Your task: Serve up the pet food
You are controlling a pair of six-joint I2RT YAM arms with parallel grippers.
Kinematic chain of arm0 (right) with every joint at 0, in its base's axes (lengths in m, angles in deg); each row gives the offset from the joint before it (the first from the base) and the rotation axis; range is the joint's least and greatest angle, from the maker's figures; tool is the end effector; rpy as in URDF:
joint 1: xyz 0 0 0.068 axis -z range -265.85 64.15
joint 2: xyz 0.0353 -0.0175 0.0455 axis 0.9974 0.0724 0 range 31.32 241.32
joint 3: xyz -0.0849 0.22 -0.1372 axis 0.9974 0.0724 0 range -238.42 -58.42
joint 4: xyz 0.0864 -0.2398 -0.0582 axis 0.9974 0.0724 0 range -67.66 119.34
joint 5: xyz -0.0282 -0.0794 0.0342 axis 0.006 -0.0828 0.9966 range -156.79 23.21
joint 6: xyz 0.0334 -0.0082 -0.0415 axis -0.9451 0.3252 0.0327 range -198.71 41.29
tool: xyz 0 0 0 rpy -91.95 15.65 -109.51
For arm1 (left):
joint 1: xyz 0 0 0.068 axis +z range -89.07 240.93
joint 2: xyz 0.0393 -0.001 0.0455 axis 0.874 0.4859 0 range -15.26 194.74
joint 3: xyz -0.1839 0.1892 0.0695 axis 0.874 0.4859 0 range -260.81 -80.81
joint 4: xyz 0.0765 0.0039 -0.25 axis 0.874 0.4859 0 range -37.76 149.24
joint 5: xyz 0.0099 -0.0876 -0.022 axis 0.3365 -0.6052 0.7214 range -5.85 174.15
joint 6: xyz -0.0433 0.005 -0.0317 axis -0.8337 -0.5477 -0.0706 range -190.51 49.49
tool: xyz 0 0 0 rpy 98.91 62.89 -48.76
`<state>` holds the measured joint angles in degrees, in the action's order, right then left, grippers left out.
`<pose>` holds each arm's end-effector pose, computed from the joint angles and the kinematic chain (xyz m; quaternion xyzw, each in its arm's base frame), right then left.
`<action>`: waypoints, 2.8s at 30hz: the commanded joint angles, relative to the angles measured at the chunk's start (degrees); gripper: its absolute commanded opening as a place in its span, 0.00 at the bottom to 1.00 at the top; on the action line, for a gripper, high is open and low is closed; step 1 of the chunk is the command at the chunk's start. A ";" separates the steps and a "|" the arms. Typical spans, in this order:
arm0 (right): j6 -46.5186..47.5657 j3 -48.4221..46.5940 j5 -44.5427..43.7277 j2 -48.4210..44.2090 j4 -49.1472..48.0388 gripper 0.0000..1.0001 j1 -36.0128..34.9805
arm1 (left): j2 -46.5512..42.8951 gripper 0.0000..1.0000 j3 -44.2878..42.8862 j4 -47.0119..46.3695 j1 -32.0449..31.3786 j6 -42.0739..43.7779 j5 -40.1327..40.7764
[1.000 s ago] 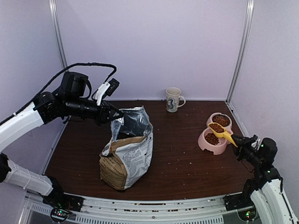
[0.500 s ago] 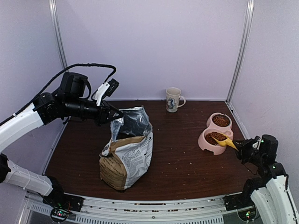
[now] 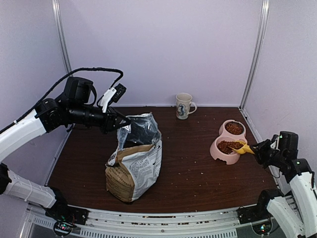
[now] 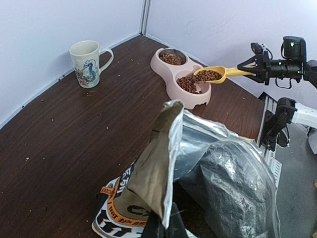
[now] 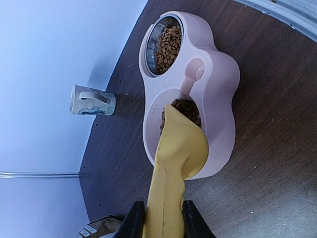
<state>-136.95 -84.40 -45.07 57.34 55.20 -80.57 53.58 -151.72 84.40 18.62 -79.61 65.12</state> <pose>0.1185 0.0024 0.2310 0.3774 0.7809 0.3574 0.3464 0.1847 -0.1840 0.3746 0.3232 0.7953 -0.3427 0.3816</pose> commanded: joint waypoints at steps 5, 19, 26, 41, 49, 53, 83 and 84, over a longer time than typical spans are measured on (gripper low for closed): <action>10.24 -7.91 -2.36 5.34 4.13 0.21 0.43 | -0.04 0.00 -0.28 -4.04 0.64 1.25 0.57; 27.79 -20.81 -3.65 14.17 16.15 0.20 -0.70 | 0.25 0.00 -0.37 -3.96 0.62 1.23 0.26; 34.85 -24.88 -3.47 17.73 18.09 0.21 -5.31 | 0.33 0.00 -0.39 -3.95 0.64 1.28 0.17; 32.32 -32.80 4.33 15.71 12.14 0.21 -11.10 | 0.96 0.00 -1.18 -4.41 0.64 0.95 -1.38; 18.94 -38.67 19.04 15.92 -4.03 0.21 -24.98 | 3.43 0.00 -5.12 -7.38 -2.50 -2.97 -1.47; 17.05 -42.16 18.66 18.79 -7.34 0.21 -37.04 | 5.51 0.00 -8.15 -7.05 -5.45 -3.11 1.26; 21.78 -77.93 -30.36 74.19 38.20 0.20 -70.10 | 13.78 0.00 -10.94 -6.44 -13.07 -2.81 15.68; 21.24 -75.79 -29.12 74.58 34.27 0.20 -69.99 | 13.71 0.00 -10.32 -6.95 -13.07 -3.27 15.64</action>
<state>-112.47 -167.69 -70.23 130.17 92.03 -151.63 67.68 -164.05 85.14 5.53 -81.58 79.24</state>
